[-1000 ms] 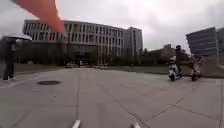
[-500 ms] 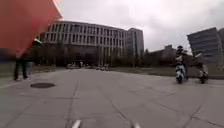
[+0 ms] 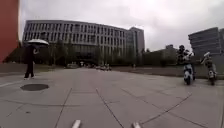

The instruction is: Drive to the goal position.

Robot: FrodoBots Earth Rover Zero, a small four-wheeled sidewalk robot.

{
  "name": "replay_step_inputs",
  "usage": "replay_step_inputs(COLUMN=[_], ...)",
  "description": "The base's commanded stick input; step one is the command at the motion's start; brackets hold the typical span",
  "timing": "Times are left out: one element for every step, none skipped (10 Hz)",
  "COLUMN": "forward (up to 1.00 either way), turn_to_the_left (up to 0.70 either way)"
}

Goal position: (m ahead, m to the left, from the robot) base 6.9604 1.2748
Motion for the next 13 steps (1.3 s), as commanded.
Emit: replay_step_inputs(forward=[0.85, 0.85, 0.85, 0.85, 0.85, 0.85, 0.85, 0.85, 0.85, 0.85, 0.85, 0.85, 0.85], turn_to_the_left=[0.0, 0.0, 0.0, 0.0, 0.0, 0.0, 0.0, 0.0, 0.0, 0.0, 0.0, 0.0, 0.0])
